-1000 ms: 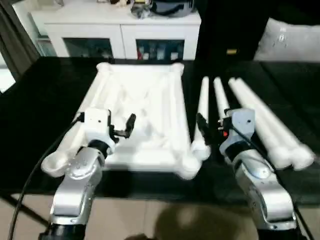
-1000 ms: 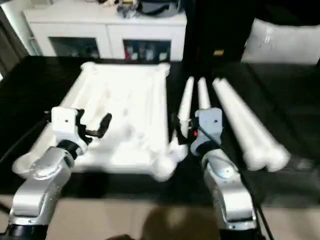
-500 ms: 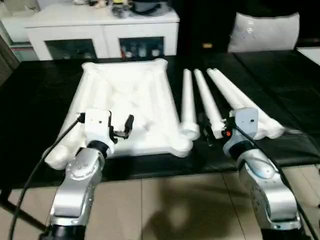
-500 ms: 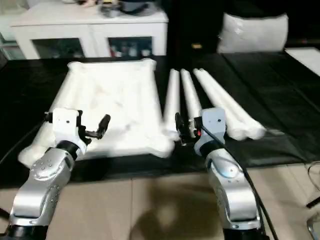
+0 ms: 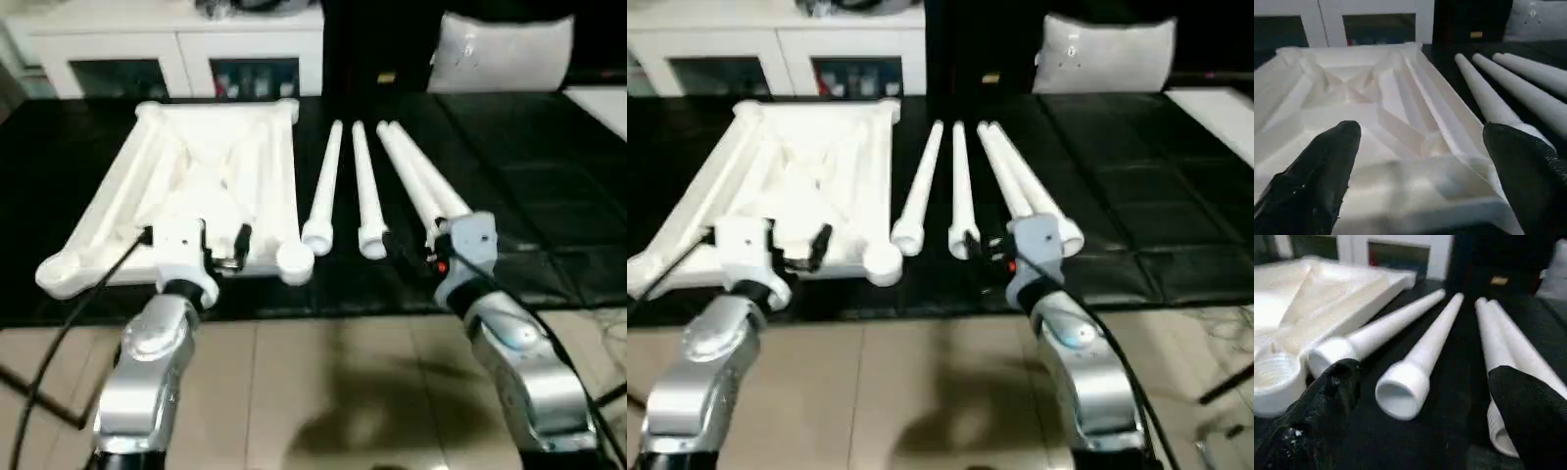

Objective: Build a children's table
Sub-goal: Move to table

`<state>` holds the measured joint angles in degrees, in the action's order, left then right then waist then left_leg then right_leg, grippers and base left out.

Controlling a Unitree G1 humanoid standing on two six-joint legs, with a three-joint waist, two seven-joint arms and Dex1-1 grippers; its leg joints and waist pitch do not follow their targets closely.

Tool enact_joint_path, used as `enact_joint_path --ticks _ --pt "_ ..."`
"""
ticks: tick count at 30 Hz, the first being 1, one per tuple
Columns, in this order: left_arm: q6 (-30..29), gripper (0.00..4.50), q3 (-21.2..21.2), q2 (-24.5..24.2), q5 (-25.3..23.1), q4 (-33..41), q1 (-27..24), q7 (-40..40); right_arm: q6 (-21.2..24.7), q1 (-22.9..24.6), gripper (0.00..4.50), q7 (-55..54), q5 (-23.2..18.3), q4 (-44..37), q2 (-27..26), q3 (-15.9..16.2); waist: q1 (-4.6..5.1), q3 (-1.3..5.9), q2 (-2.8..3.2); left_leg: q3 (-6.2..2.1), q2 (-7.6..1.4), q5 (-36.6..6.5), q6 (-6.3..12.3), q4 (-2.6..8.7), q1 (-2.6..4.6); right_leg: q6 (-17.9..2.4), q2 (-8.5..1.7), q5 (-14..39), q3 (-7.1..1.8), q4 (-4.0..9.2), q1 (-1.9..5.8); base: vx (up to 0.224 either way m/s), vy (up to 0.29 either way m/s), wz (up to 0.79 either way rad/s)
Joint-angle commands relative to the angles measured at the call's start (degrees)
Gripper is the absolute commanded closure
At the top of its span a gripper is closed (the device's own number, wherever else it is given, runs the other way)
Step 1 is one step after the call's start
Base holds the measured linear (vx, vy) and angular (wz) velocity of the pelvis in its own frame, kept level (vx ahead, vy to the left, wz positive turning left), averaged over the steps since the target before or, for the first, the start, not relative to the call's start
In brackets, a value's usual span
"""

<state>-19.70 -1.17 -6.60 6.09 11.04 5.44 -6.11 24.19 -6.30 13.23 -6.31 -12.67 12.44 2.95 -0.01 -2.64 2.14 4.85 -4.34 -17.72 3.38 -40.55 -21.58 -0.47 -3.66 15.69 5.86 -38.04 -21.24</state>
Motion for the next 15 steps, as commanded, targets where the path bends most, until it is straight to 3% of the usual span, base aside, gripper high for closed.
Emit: enact_joint_path --ticks 1,2,3,4,5,6,7,8,9,10,11,12,13,14,15 --pt "-0.9 0.02 -1.1 -1.0 0.3 1.5 -0.1 -0.2 -0.2 -0.7 0.00 1.1 0.1 -1.2 -1.2 1.6 -0.23 0.59 -0.42 -0.58 -5.01 -8.9 0.15 -1.96 0.56 -3.3 -13.67 56.7 -2.59 14.24 4.66 -0.024 -0.051 0.56" --pt "-1.0 0.02 -1.1 -1.0 0.3 1.5 -0.1 -0.2 -0.2 -0.7 0.00 1.1 0.1 -1.2 -1.2 1.7 0.14 0.08 -0.36 -0.31 -5.23 -10.2 -0.06 -0.93 0.12 -3.8 -12.75 57.4 -0.81 14.09 5.71 -0.024 -0.051 0.56" --pt "-1.1 0.02 -1.0 -1.2 0.2 1.7 -0.1 -0.4 -0.2 -0.6 0.00 1.3 0.0 -1.2 -1.4 1.9 -0.03 0.16 0.11 0.05 -5.40 -12.1 -0.12 0.20 0.94 -4.2 -11.66 56.5 0.88 14.02 6.35 0.003 0.025 0.69" --pt "-1.2 0.02 -1.0 -1.4 0.1 1.7 -0.1 -0.5 -0.2 -0.5 0.00 1.3 0.0 -1.2 -1.4 2.0 0.64 -0.53 0.83 -0.09 -5.96 -21.0 -1.64 3.80 2.49 -3.6 -8.24 52.3 4.31 12.95 6.26 0.037 0.068 0.76" --pt "-1.2 0.02 -0.8 -1.8 0.1 1.8 -0.1 -1.0 -0.4 -0.3 0.00 1.5 0.0 -1.4 -1.2 2.5 2.38 -0.71 2.97 -2.63 -7.67 -33.0 -4.18 8.63 3.41 -3.2 -3.67 40.3 4.97 8.85 6.51 0.037 0.068 0.76" --pt "-1.3 0.02 -0.8 -1.9 0.1 1.9 -0.1 -1.2 -0.5 -0.2 0.00 1.5 0.0 -1.4 -1.2 2.7 3.74 -0.20 3.08 -5.48 -8.97 -39.2 -3.91 11.44 5.66 -3.6 -1.76 30.2 4.26 5.07 5.75 0.066 0.065 0.63" --pt "-1.3 0.02 -0.7 -2.1 0.1 1.9 -0.1 -1.4 -0.4 0.0 0.00 1.5 -0.4 -1.6 -1.5 2.6 4.84 1.02 4.17 -8.48 -13.07 -42.3 -2.53 13.47 11.17 -2.8 -0.55 10.6 0.16 -1.05 1.50 0.117 0.058 0.39" --pt "-1.4 0.02 -0.6 -2.3 0.0 1.9 0.0 -1.7 -0.4 0.2 0.00 1.5 -0.7 -1.8 -1.6 2.5 3.73 -0.08 3.68 -7.90 -13.06 -40.7 -0.88 14.03 10.39 -0.4 -0.62 4.7 -1.11 -3.54 0.30 0.117 0.058 0.39" --pt "-1.5 0.02 -0.3 -2.5 -0.2 1.9 0.0 -1.8 -0.5 0.4 0.00 1.5 -0.9 -1.9 -1.8 2.5 4.02 0.26 3.85 -7.50 -12.18 -37.9 0.53 13.79 10.81 0.2 -0.56 2.1 -1.18 -3.87 -0.68 0.147 0.067 0.14" --pt "-1.5 0.02 -0.3 -2.6 -0.2 1.9 0.0 -1.9 -0.5 0.5 0.00 1.5 -0.9 -2.0 -1.8 2.5 3.85 0.12 3.20 -5.16 -10.16 -32.6 4.35 14.51 10.32 -0.2 -0.48 -1.6 -1.19 -3.44 -1.45 0.162 0.033 0.03" --pt "-1.5 0.02 -0.2 -2.6 -0.2 1.9 0.0 -2.0 -0.5 0.6 0.00 1.6 -0.8 -2.0 -1.8 2.6 4.08 0.40 2.49 -4.35 -9.42 -30.4 5.23 14.18 10.50 -0.7 -0.98 -2.8 -1.67 -2.01 -1.61 0.162 0.033 0.03" --pt "-1.6 0.02 0.1 -2.8 -0.3 1.9 0.0 -2.3 -0.6 0.8 0.00 1.6 -0.7 -2.1 -1.9 2.6 4.18 0.81 1.87 -3.29 -8.14 -28.0 5.45 13.97 10.71 -1.3 -1.51 -3.4 -2.03 -0.04 -1.24 0.189 -0.021 0.00" --pt "-1.6 0.02 0.4 -2.9 -0.4 1.8 0.1 -2.6 -0.8 0.9 0.00 1.6 -0.5 -2.1 -2.0 2.5 2.33 2.73 -2.92 1.65 0.17 -18.3 6.11 6.70 5.89 -2.4 -4.69 9.8 -9.93 7.61 7.14 0.192 -0.084 0.08" --pt "-1.6 0.02 0.4 -2.9 -0.4 1.8 0.1 -2.6 -0.8 0.9 0.00 1.6 -0.5 -2.1 -2.0 2.5 1.01 2.46 -3.51 2.42 2.20 -13.7 6.55 1.16 5.01 -5.5 -6.98 23.5 -13.57 10.66 7.96 0.192 -0.084 0.08" --pt "-1.6 0.02 1.0 -3.1 -0.4 1.7 0.1 -3.0 -0.9 1.2 0.00 1.4 -0.3 -2.2 -2.1 2.5 0.44 2.73 -2.65 0.04 0.77 -4.2 5.15 -2.67 0.61 -11.6 -10.47 28.0 -16.18 10.31 11.52 0.237 -0.085 0.12"
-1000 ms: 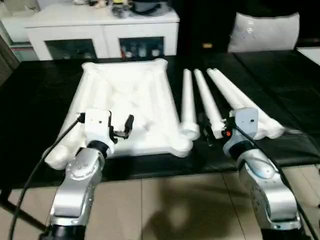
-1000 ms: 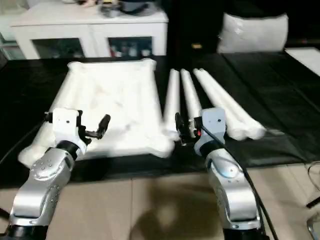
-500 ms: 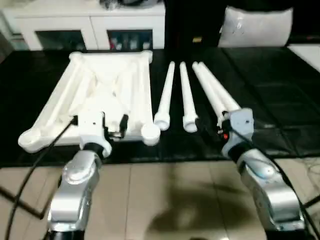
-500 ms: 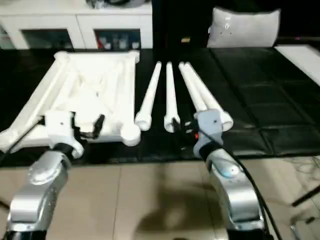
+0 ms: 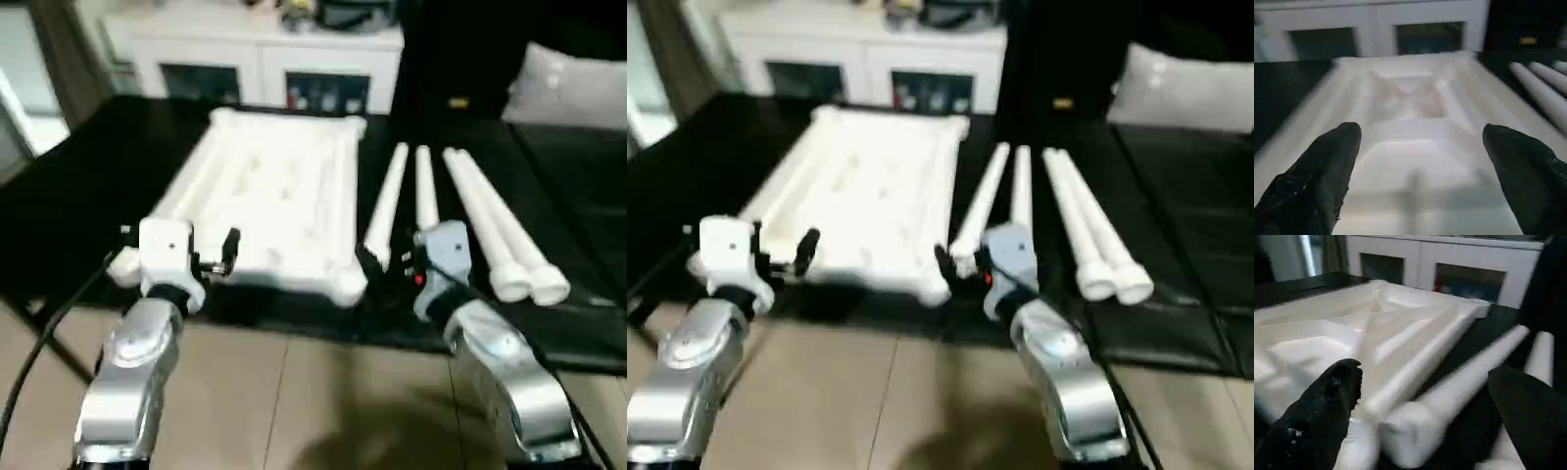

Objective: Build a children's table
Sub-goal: Move to table

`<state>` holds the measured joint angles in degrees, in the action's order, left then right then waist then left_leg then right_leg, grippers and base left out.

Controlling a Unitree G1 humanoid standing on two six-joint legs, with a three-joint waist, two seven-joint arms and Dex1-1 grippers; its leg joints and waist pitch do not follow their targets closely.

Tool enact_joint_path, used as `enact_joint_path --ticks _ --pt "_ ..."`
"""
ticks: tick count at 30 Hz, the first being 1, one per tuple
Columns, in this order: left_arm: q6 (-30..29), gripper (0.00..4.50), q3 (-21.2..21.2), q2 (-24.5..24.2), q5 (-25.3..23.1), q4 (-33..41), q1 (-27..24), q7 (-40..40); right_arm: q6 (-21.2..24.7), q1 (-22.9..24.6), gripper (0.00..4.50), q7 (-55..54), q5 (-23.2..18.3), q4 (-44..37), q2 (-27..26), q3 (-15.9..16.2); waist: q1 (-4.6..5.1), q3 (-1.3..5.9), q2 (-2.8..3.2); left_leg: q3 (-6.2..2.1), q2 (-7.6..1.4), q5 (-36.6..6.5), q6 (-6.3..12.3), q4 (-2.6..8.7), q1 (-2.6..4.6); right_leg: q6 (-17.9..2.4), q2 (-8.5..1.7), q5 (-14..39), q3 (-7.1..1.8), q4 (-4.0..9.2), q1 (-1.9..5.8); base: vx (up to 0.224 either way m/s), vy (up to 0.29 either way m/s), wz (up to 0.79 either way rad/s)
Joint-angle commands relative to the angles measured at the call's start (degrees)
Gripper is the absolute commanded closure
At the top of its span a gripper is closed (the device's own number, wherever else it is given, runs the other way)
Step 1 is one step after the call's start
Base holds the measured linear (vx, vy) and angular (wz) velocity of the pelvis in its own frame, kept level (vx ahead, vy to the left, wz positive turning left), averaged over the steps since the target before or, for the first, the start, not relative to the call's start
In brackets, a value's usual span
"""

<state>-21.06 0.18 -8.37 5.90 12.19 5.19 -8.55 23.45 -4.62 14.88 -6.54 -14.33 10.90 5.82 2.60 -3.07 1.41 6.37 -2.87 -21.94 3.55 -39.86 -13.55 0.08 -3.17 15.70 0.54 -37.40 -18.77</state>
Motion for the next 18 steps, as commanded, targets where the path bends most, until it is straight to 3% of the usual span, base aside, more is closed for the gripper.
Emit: enact_joint_path --ticks 1,2,3,4,5,6,7,8,9,10,11,12,13,14,15,16,17,18 --pt "-0.3 0.02 0.0 -1.5 -0.1 0.6 0.4 -1.0 -0.3 -0.3 0.00 -0.4 0.0 -0.7 -0.5 -0.4 -2.55 3.29 -1.72 -2.34 -0.75 5.4 2.49 -4.79 -10.09 -13.4 -9.10 18.0 -9.95 8.26 9.47 0.267 -0.037 0.03" --pt "-0.3 0.02 0.0 -1.5 -0.1 0.6 0.4 -1.0 -0.3 -0.3 0.00 -0.4 0.0 -0.7 -0.5 -0.4 -2.54 3.38 -1.94 -2.45 -0.87 7.8 1.59 -5.25 -11.28 -14.6 -8.50 11.9 -9.15 8.01 9.86 0.267 -0.037 0.03" --pt "-0.4 0.02 0.2 -1.6 -0.1 0.6 0.3 -1.3 -0.3 -0.2 0.00 -0.5 0.0 -0.7 -0.5 -0.4 -2.82 3.08 -1.36 -2.60 -1.21 10.4 0.76 -5.03 -11.71 -16.0 -8.36 6.9 -8.16 8.16 9.34 0.242 -0.025 -0.04" --pt "-0.4 0.02 0.2 -1.6 -0.1 0.6 0.3 -1.3 -0.3 -0.2 0.00 -0.5 0.0 -0.7 -0.5 -0.4 -3.43 2.96 -0.33 -2.43 -2.16 16.1 -0.29 -2.86 -11.84 -17.5 -7.06 3.8 -5.00 9.01 7.78 0.235 0.014 -0.07" --pt "-0.4 0.02 0.7 -1.7 -0.2 0.3 0.4 -1.9 -0.4 0.0 0.00 -0.6 0.2 -0.9 -0.4 -0.5 -3.73 2.55 1.30 -2.28 -3.85 20.6 1.22 2.10 -12.25 -16.4 -4.85 6.2 -1.46 9.57 7.15 0.235 0.014 -0.07" --pt "-0.3 0.02 1.0 -1.8 -0.3 0.2 0.4 -2.1 -0.4 0.0 0.00 -0.7 0.3 -0.9 -0.2 -0.5 -3.81 3.05 3.11 -2.41 -4.97 20.9 1.60 5.25 -10.87 -14.2 -3.23 8.6 0.26 9.30 6.97 0.250 0.069 0.02" --pt "0.1 0.02 1.6 -2.0 -0.6 -0.3 0.5 -2.7 -0.3 -0.1 0.00 -1.0 0.7 -0.9 0.1 -0.7 0.47 3.42 6.13 -10.90 -12.73 5.5 10.78 10.88 -3.47 -4.0 2.55 11.3 3.56 -2.11 0.46 0.240 0.092 0.00" --pt "0.2 0.02 1.7 -1.9 -0.4 -0.5 0.5 -2.9 -0.2 -0.2 0.00 -1.1 0.8 -0.9 0.2 -0.9 0.28 4.73 6.56 -12.12 -13.88 7.8 14.91 9.18 -0.29 -1.6 1.80 11.0 2.85 -4.32 -2.00 0.240 0.092 0.00" --pt "0.2 0.02 1.7 -1.9 -0.3 -0.6 0.6 -3.0 -0.2 -0.3 0.00 -1.2 0.8 -1.0 0.2 -1.0 0.02 5.41 5.59 -12.13 -13.82 16.7 17.81 7.20 0.29 0.0 1.03 7.8 2.17 -4.99 -3.81 0.237 0.072 0.08" --pt "-0.2 0.02 1.5 -1.4 0.5 -0.9 0.6 -3.5 0.2 -0.7 0.00 -1.5 0.8 -1.1 0.5 -1.7 -0.29 5.01 5.83 -11.30 -13.28 39.7 19.39 6.05 -0.71 4.3 -0.09 1.7 1.45 -5.70 -4.91 0.216 0.067 0.14" --pt "-0.2 0.02 1.5 -1.2 1.0 -1.1 0.7 -3.8 0.6 -1.0 0.00 -1.5 0.9 -1.2 0.7 -2.1 -1.41 5.54 4.59 -9.27 -11.98 67.2 15.91 4.83 -1.72 8.4 -0.88 -8.9 0.46 -4.11 -5.09 0.216 0.067 0.14" --pt "-0.2 0.02 1.5 -1.2 1.0 -1.1 0.7 -3.8 0.6 -1.0 0.00 -1.5 0.9 -1.2 0.7 -2.1 -1.72 5.41 4.07 -8.04 -10.95 76.7 13.14 4.40 -2.45 9.0 -1.11 -14.1 -0.31 -2.46 -4.57 0.024 0.083 0.03" --pt "-0.1 0.02 1.4 -1.0 1.5 -1.4 0.7 -4.0 1.0 -1.3 0.00 -1.6 1.0 -1.3 0.9 -2.6 -2.96 5.67 0.83 -4.65 -5.61 66.9 5.87 2.92 -4.34 4.4 -3.68 -30.4 -3.28 4.87 -4.61 -0.130 0.052 0.16" --pt "-0.1 0.02 1.0 -0.7 2.8 -1.7 0.7 -4.7 2.2 -2.0 0.00 -1.4 0.8 -1.3 1.3 -3.3 -3.03 5.20 -0.87 -3.52 -2.84 53.3 4.90 1.70 -7.33 1.3 -5.21 -38.9 -4.55 3.70 -3.11 -0.130 0.052 0.16" --pt "-0.1 0.02 1.0 -0.7 2.8 -1.7 0.7 -4.7 2.2 -2.0 0.00 -1.4 0.8 -1.3 1.3 -3.3 -3.39 5.38 -0.73 -2.87 -2.16 39.1 3.88 2.33 -9.97 -0.8 -6.80 -47.3 -5.06 2.74 -0.34 -0.058 -0.025 0.10" --pt "-0.2 0.02 0.8 -0.6 3.4 -1.9 0.6 -5.1 3.2 -2.4 0.00 -1.4 1.0 -1.3 1.7 -3.4 -4.10 5.32 -0.76 -2.84 -4.04 20.5 1.36 4.80 -9.88 -2.2 -8.15 -49.7 -3.77 3.84 0.40 -0.016 -0.061 0.05" --pt "-0.2 0.02 0.6 -0.6 4.2 -2.1 0.6 -6.0 4.7 -2.9 0.00 -1.3 0.7 -1.3 1.9 -3.6 -4.03 4.95 -0.58 -2.44 -4.64 11.7 -0.77 5.75 -9.00 -3.9 -6.27 -37.8 -2.73 4.58 0.34 -0.016 -0.061 0.05" --pt "-0.1 0.02 0.6 -0.7 4.5 -2.2 0.6 -6.4 5.3 -3.2 0.00 -1.3 0.5 -1.3 2.0 -3.6 -3.92 4.60 0.31 -2.92 -5.34 9.2 -1.53 6.60 -8.85 -5.8 -5.81 -30.0 -2.27 4.41 0.56 -0.057 -0.046 0.07"
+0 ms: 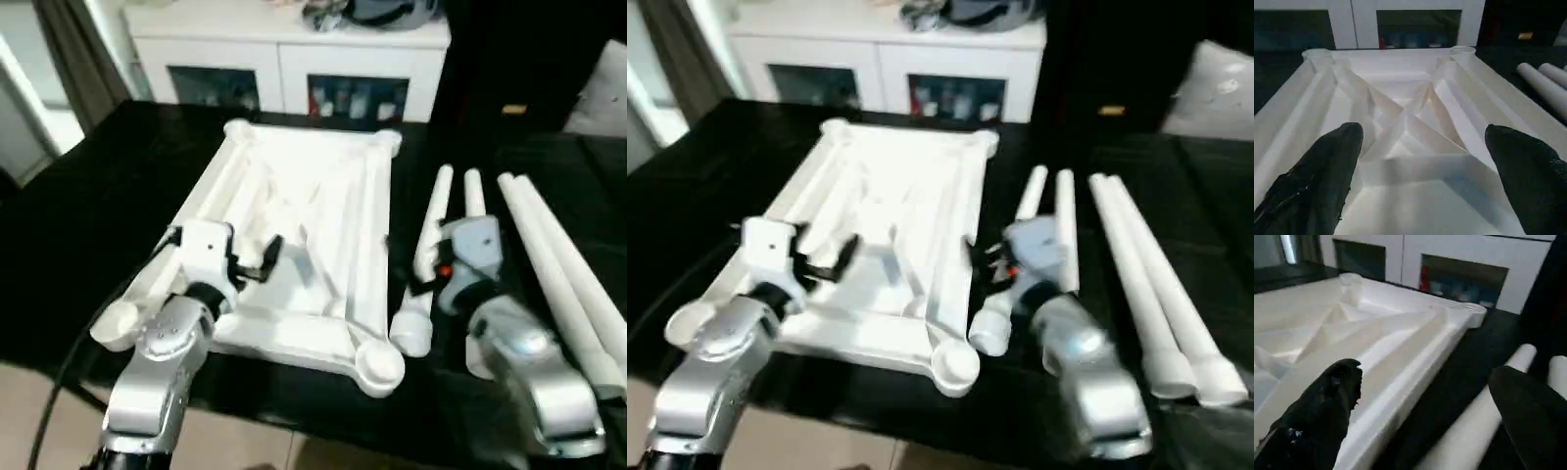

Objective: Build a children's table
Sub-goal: Move to table, then move table base

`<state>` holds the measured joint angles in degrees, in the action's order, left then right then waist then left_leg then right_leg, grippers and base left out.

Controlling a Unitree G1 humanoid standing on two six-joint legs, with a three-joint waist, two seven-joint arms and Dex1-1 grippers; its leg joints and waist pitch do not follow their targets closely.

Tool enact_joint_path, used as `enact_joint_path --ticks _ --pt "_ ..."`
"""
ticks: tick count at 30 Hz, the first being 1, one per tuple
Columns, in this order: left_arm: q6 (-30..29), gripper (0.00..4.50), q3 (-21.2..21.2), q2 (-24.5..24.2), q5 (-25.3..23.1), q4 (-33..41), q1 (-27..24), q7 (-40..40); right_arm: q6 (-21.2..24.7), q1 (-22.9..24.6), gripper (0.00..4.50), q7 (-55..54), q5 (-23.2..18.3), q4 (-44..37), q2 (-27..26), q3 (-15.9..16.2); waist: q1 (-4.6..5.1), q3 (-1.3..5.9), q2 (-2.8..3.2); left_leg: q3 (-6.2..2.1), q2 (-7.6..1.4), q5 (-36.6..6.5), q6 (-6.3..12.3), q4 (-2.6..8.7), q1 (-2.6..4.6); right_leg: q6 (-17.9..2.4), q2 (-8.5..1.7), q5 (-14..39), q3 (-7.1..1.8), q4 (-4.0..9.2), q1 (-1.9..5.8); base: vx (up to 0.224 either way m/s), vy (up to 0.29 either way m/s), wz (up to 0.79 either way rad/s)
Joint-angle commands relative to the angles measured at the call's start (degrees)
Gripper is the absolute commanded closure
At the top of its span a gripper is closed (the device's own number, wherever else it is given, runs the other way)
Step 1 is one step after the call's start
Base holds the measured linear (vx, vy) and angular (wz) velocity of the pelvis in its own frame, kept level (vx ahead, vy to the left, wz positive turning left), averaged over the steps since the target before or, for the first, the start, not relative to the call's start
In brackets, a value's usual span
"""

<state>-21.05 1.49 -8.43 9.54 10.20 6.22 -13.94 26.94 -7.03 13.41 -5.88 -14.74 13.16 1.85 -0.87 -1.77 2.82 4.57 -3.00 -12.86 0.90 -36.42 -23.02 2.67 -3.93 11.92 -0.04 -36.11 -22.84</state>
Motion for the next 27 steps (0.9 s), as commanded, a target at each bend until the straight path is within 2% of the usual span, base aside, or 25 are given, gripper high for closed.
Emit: enact_joint_path --ticks 1,2,3,4,5,6,7,8,9,10,12,13,14,15,16,18,19,20,21,22,23,24,25,26,27 --pt "0.0 0.02 -0.7 -1.0 1.1 -0.2 -0.4 -1.7 4.1 -1.3 0.00 -0.3 0.2 -1.0 0.1 0.5 0.39 2.21 -0.26 -2.06 -7.60 -10.7 -0.03 5.33 1.54 -13.1 -3.63 -3.4 -0.92 3.84 3.61 -0.071 -0.024 0.00" --pt "0.0 0.02 -0.7 -1.1 1.1 -0.2 -0.4 -1.8 4.3 -1.4 0.00 -0.3 0.2 -1.0 0.1 0.5 0.60 1.86 0.26 -2.50 -8.11 -15.3 -0.70 5.95 1.74 -13.7 -3.57 2.6 -0.85 3.91 3.55 -0.071 -0.024 0.00" --pt "0.2 0.02 -0.5 -1.7 1.1 -0.2 -0.3 -2.5 5.3 -1.8 0.00 -0.5 0.2 -1.0 0.1 0.5 0.81 1.52 -0.02 -2.28 -8.21 -20.5 -1.52 6.31 2.12 -13.6 -3.24 8.2 -0.72 4.57 3.01 -0.083 -0.009 0.03" --pt "0.5 0.02 0.4 -3.4 0.2 -0.1 -0.2 -4.3 7.2 -3.0 0.00 -1.0 0.2 -0.7 0.1 0.5 1.37 0.76 -0.38 -2.10 -8.10 -29.9 -4.15 6.49 2.58 -12.0 -3.55 18.9 -0.89 5.36 2.18 -0.089 -0.011 0.05" --pt "0.5 0.02 0.5 -3.5 0.2 -0.1 -0.2 -4.3 7.3 -3.0 0.00 -1.0 0.2 -0.7 0.1 0.5 1.54 0.53 -0.63 -1.87 -7.72 -35.0 -6.32 6.23 3.34 -9.4 -4.04 28.5 -0.99 6.48 1.48 -0.089 -0.011 0.05" --pt "0.6 0.02 0.9 -4.1 -0.3 0.0 -0.2 -5.1 7.8 -3.5 0.00 -1.3 0.4 -0.4 0.1 0.5 1.69 0.44 -0.93 -1.73 -7.61 -36.1 -6.95 6.10 3.53 -8.2 -4.20 31.7 -1.01 7.05 1.18 -0.101 -0.012 0.01" --pt "0.4 0.02 1.5 -4.9 -0.2 0.2 -0.3 -6.4 8.8 -4.2 0.00 -1.9 0.3 -0.1 -0.2 0.2 1.91 0.18 -0.88 -1.85 -7.48 -37.6 -7.67 6.13 3.61 -6.1 -4.35 36.3 -0.80 7.71 1.01 -0.090 -0.003 -0.04" --pt "0.3 0.02 1.6 -5.1 -0.1 0.2 -0.3 -6.9 9.2 -4.4 0.00 -2.1 0.3 0.0 -0.3 0.0 2.26 0.13 -1.02 -2.23 -7.42 -38.3 -7.97 6.41 3.17 -4.8 -4.34 38.1 -0.49 7.77 1.35 -0.090 -0.003 -0.04" --pt "0.3 0.02 1.8 -5.4 0.0 0.3 -0.4 -7.4 9.7 -4.6 0.00 -2.3 0.3 0.1 -0.4 -0.1 2.40 0.20 -1.09 -2.36 -7.45 -38.3 -8.04 6.51 2.96 -4.5 -4.42 38.2 -0.45 7.69 1.51 -0.060 0.009 -0.09" --pt "-0.5 0.02 2.7 -6.9 0.9 0.7 -0.4 -10.3 9.5 -5.4 0.00 -2.4 0.3 0.1 -0.4 -0.3 2.70 0.29 -1.57 -2.42 -7.46 -37.2 -7.51 6.55 2.75 -4.5 -4.72 38.1 -0.63 7.62 1.41 0.000 0.000 0.00" --pt "-1.0 0.02 3.5 -8.1 1.7 1.0 -0.3 -12.7 9.3 -6.0 0.00 -2.4 0.4 0.0 -0.3 -0.5 2.76 0.44 -1.33 -2.32 -7.43 -36.3 -7.41 6.51 2.70 -4.9 -4.83 37.5 -0.84 7.59 1.28 0.000 0.000 0.00" --pt "-1.0 0.02 3.5 -8.1 1.7 1.0 -0.3 -12.7 9.3 -6.0 0.00 -2.4 0.4 0.0 -0.3 -0.5 3.05 0.73 -1.32 -2.50 -7.62 -33.9 -7.40 6.85 1.81 -5.9 -4.96 33.5 -0.93 6.92 2.00 0.000 0.000 0.00" --pt "-1.1 0.02 4.2 -9.3 2.1 1.1 -0.2 -14.8 9.5 -6.3 0.00 -2.0 0.3 -0.2 0.0 -0.4 3.05 0.94 -1.43 -2.43 -7.79 -31.2 -7.36 6.94 1.27 -7.1 -4.91 28.4 -0.96 6.57 2.25 0.000 0.000 0.00" --pt "0.7 0.19 5.2 -10.8 2.4 0.6 0.2 -18.0 9.2 -6.1 0.00 0.0 -0.4 -0.9 1.1 -0.2 2.88 1.24 -1.36 -2.26 -7.79 -29.4 -6.98 6.78 1.30 -7.7 -4.93 25.5 -1.15 6.35 2.23 0.000 0.000 0.00" --pt "2.8 0.30 6.1 -12.2 2.9 -0.2 0.7 -21.8 8.1 -5.5 0.00 2.1 -1.0 -1.3 2.7 -0.3 2.80 1.22 -1.36 -1.61 -7.90 -24.7 -5.35 6.69 0.97 -10.0 -4.83 18.1 -1.48 5.89 2.26 0.000 0.000 0.00" --pt "4.0 0.37 7.2 -13.9 3.5 -0.8 1.3 -25.8 6.8 -4.9 0.00 4.5 -1.6 -1.6 4.6 -0.5 2.29 1.05 -1.57 -1.17 -7.94 -24.8 -4.05 6.61 1.26 -10.2 -4.90 19.5 -1.59 6.21 2.13 0.000 0.000 0.00" --pt "5.0 0.43 9.8 -16.8 3.9 -2.0 2.8 -32.8 4.9 -3.2 0.00 9.3 -3.0 -2.1 8.3 -1.4 2.16 0.94 -1.27 -0.87 -8.00 -25.1 -3.67 6.48 1.56 -10.9 -4.91 20.5 -1.72 6.18 1.84 0.000 0.000 0.00" --pt "5.3 0.52 11.2 -18.0 3.6 -3.0 3.7 -35.8 4.1 -2.4 0.00 11.4 -3.3 -2.3 10.2 -1.7 1.66 1.01 -0.93 -0.68 -8.25 -25.3 -3.52 6.66 1.71 -10.5 -4.83 20.9 -1.70 6.33 1.97 0.000 0.000 0.00" --pt "5.5 0.65 11.7 -18.4 3.4 -3.3 4.0 -36.6 3.8 -2.2 0.00 12.0 -3.3 -2.3 10.8 -1.8 1.51 1.19 -1.04 -0.36 -8.35 -24.8 -3.39 6.58 1.94 -10.7 -4.67 19.6 -1.70 6.15 1.87 0.000 0.000 0.00" --pt "6.3 0.83 13.4 -19.5 2.7 -5.2 5.3 -39.7 2.5 -1.3 0.00 14.5 -4.0 -2.8 12.6 -2.2 1.11 1.29 -0.10 0.38 -8.61 -21.6 -3.03 6.52 2.15 -12.7 -4.59 14.1 -1.80 5.63 1.87 0.000 0.000 0.00" --pt "6.4 0.83 13.9 -19.7 2.5 -5.7 5.7 -40.5 2.0 -1.0 0.00 15.3 -4.4 -3.0 12.9 -2.4 1.17 1.28 -0.60 0.65 -8.60 -20.8 -2.68 6.59 2.07 -12.9 -4.40 13.2 -1.67 5.90 1.98 0.000 0.000 0.00" --pt "7.0 0.87 15.0 -20.0 1.9 -7.1 6.4 -41.9 1.8 -0.5 0.00 16.9 -5.1 -3.7 13.8 -2.5 1.25 1.43 -0.85 0.63 -8.57 -19.6 -2.27 6.49 1.73 -13.3 -4.40 11.7 -1.62 5.47 2.42 0.051 -0.004 -0.01" --pt "7.3 0.87 15.6 -20.2 1.5 -7.9 6.9 -42.7 1.8 -0.2 0.00 17.8 -5.4 -4.1 14.4 -2.5 0.86 1.71 -0.47 0.87 -8.64 -17.2 -1.38 6.36 1.91 -13.9 -4.33 8.6 -1.60 5.43 2.53 0.059 -0.005 -0.01" --pt "7.9 0.98 16.6 -20.5 1.0 -9.2 7.6 -44.0 1.9 0.2 0.00 19.2 -5.9 -4.8 15.3 -2.5 0.69 2.03 -0.50 1.04 -8.72 -13.0 0.00 5.98 1.89 -15.4 -4.61 3.3 -1.67 4.87 2.96 0.059 -0.005 -0.01" --pt "8.3 1.12 17.0 -20.5 0.7 -9.9 8.0 -44.5 2.3 0.5 0.00 19.7 -6.1 -5.2 15.8 -2.4 0.64 2.02 -0.59 1.11 -8.68 -11.1 0.90 5.96 1.67 -15.9 -4.59 1.6 -1.60 4.88 3.22 0.057 -0.013 0.00"
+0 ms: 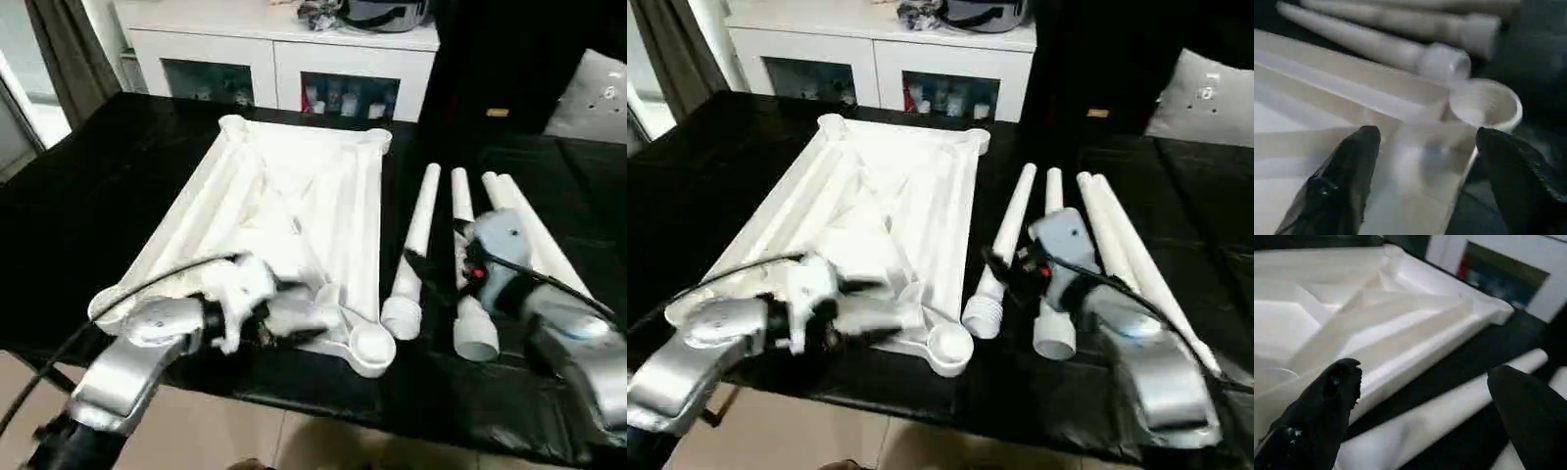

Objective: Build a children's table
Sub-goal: Move table base

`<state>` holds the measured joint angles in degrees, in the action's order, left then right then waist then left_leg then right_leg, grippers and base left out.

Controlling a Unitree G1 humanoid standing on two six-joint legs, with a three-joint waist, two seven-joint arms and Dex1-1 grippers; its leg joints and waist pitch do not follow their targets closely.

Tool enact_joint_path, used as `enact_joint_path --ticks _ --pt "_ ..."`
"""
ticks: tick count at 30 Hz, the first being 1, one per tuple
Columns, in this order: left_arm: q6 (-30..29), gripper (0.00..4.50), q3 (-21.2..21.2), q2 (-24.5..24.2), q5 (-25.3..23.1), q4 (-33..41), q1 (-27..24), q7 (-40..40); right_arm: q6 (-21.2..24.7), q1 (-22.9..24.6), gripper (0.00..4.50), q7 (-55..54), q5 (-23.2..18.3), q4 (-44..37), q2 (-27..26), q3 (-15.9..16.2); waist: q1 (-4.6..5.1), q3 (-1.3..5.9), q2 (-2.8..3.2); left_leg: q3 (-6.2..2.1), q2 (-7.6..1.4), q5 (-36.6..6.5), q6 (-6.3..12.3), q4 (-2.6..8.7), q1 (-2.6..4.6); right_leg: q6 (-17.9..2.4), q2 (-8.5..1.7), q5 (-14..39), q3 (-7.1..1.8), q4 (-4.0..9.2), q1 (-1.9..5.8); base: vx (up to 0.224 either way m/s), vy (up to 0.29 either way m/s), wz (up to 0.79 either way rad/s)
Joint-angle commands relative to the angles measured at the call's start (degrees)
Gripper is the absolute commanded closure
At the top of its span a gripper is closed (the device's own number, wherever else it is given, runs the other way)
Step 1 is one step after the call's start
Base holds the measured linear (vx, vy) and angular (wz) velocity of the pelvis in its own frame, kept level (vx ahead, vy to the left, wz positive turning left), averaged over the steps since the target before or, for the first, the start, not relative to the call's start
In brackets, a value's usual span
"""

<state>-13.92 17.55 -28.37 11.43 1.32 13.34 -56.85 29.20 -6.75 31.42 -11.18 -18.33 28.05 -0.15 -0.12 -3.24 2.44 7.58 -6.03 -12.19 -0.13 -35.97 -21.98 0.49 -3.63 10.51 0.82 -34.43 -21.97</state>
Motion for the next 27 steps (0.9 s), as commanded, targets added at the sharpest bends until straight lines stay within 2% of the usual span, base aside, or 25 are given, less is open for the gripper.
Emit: enact_joint_path --ticks 1,3,4,5,6,7,9,10,11,13,14,16,19,22,27 --pt "3.6 1.23 3.3 -0.3 -3.5 -5.3 3.4 -3.5 2.4 1.6 0.00 5.5 -3.0 -4.7 3.7 0.2 -0.42 3.82 0.49 -1.80 -5.59 -7.7 3.86 5.07 0.80 -15.1 -4.87 -1.1 -2.23 2.85 2.69 0.000 0.000 0.00" --pt "5.0 1.34 4.8 0.0 -5.0 -8.5 5.1 -4.8 4.3 2.9 0.00 8.5 -5.1 -7.1 5.8 0.6 -0.51 3.62 0.23 -1.65 -5.55 -7.9 5.05 5.08 0.80 -15.0 -4.72 -0.3 -2.25 3.31 2.90 0.000 0.000 0.00" --pt "5.5 1.55 5.3 0.1 -5.5 -9.5 5.7 -5.2 4.9 3.4 0.00 9.6 -5.9 -8.1 6.6 0.7 -0.66 3.61 0.24 -1.61 -5.76 -8.3 5.44 5.08 0.84 -15.3 -5.00 1.1 -2.27 3.37 2.98 0.000 0.000 0.00" --pt "6.5 1.55 6.1 0.2 -6.0 -11.3 6.8 -6.3 5.7 4.6 0.00 11.8 -7.8 -9.7 8.1 0.8 -0.74 3.61 0.64 -1.79 -5.99 -9.0 5.17 5.22 0.71 -15.8 -5.28 3.4 -2.15 3.23 3.06 0.000 0.000 0.00" --pt "7.0 1.68 6.4 -0.1 -5.9 -12.1 7.0 -7.4 6.4 5.7 0.00 13.4 -9.1 -11.2 9.5 1.0 -0.76 3.41 0.44 -1.67 -6.02 -10.1 5.06 5.34 0.76 -15.6 -5.11 5.7 -2.13 3.70 2.89 0.000 0.000 0.00" --pt "7.5 1.68 6.5 -0.6 -5.8 -12.4 7.0 -8.5 6.8 6.7 0.00 14.7 -10.0 -12.2 10.7 1.1 -0.87 3.31 0.80 -1.77 -6.23 -12.7 4.25 5.41 1.13 -15.3 -5.06 8.9 -2.22 3.93 2.88 0.000 0.000 0.00" --pt "7.7 1.83 6.6 -1.9 -5.8 -11.9 6.7 -10.0 7.5 7.8 0.00 16.2 -10.8 -13.4 12.0 1.2 -0.71 2.96 0.75 -1.83 -6.30 -16.3 2.90 5.76 1.15 -15.0 -5.06 13.8 -2.26 4.05 2.70 0.000 0.000 0.00" --pt "7.9 2.04 6.8 -2.3 -6.0 -11.8 6.8 -10.4 7.7 8.1 0.00 16.5 -10.9 -13.8 12.3 1.1 -0.46 2.76 0.88 -1.97 -6.21 -18.8 1.56 5.93 1.14 -14.1 -5.10 18.3 -2.29 4.18 2.54 0.000 0.000 0.00" --pt "8.0 2.04 7.0 -3.0 -6.3 -11.7 7.0 -10.8 8.1 8.6 0.00 16.9 -10.9 -14.5 13.0 1.2 -0.15 2.64 0.86 -2.03 -6.12 -20.9 0.30 6.00 1.22 -12.8 -5.14 22.5 -2.33 4.49 2.30 0.000 0.000 0.00" --pt "8.5 2.16 7.1 -3.3 -6.5 -12.2 7.3 -11.1 8.5 8.9 0.00 17.2 -11.0 -15.1 13.6 1.2 0.00 2.55 0.80 -2.15 -6.09 -23.2 -0.90 5.92 1.67 -11.4 -5.19 27.0 -2.49 4.99 1.81 0.000 0.000 0.00" --pt "8.8 2.16 7.3 -3.6 -6.8 -12.5 7.7 -11.4 9.1 8.9 0.00 17.4 -11.3 -15.6 14.2 1.2 0.09 2.53 0.71 -2.20 -6.04 -23.5 -1.20 6.00 1.64 -10.7 -5.13 28.1 -2.50 5.15 1.70 0.000 0.000 0.00" --pt "9.2 2.48 7.3 -3.8 -7.3 -13.2 8.2 -11.8 9.9 8.9 0.00 17.8 -11.6 -16.2 14.8 1.3 0.00 2.61 0.74 -2.19 -6.02 -23.5 -1.35 5.93 1.74 -10.3 -5.09 28.5 -2.55 5.21 1.50 0.000 0.000 0.00" --pt "9.8 2.60 7.3 -4.1 -8.2 -14.7 9.1 -12.3 11.1 8.5 0.00 18.9 -12.1 -16.9 16.7 2.2 -0.06 2.69 0.61 -2.18 -6.09 -22.8 -1.34 5.97 1.67 -10.2 -5.09 27.4 -2.62 5.18 1.46 0.000 0.000 0.00" --pt "9.8 2.91 7.3 -3.5 -8.3 -14.9 9.5 -12.1 11.4 7.7 0.00 19.2 -11.7 -16.6 17.3 3.3 -0.18 2.79 0.57 -2.08 -6.15 -21.9 -1.07 5.91 1.69 -11.4 -5.11 25.0 -2.61 4.99 1.43 0.000 0.000 0.00" --pt "9.9 3.16 7.0 -2.4 -8.6 -16.0 10.0 -11.4 11.6 6.4 0.00 18.9 -11.4 -15.7 17.0 4.3 -0.36 3.11 0.42 -1.69 -6.20 -17.2 0.43 5.76 1.36 -13.7 -5.15 17.6 -2.56 4.39 2.00 0.000 0.000 0.00"
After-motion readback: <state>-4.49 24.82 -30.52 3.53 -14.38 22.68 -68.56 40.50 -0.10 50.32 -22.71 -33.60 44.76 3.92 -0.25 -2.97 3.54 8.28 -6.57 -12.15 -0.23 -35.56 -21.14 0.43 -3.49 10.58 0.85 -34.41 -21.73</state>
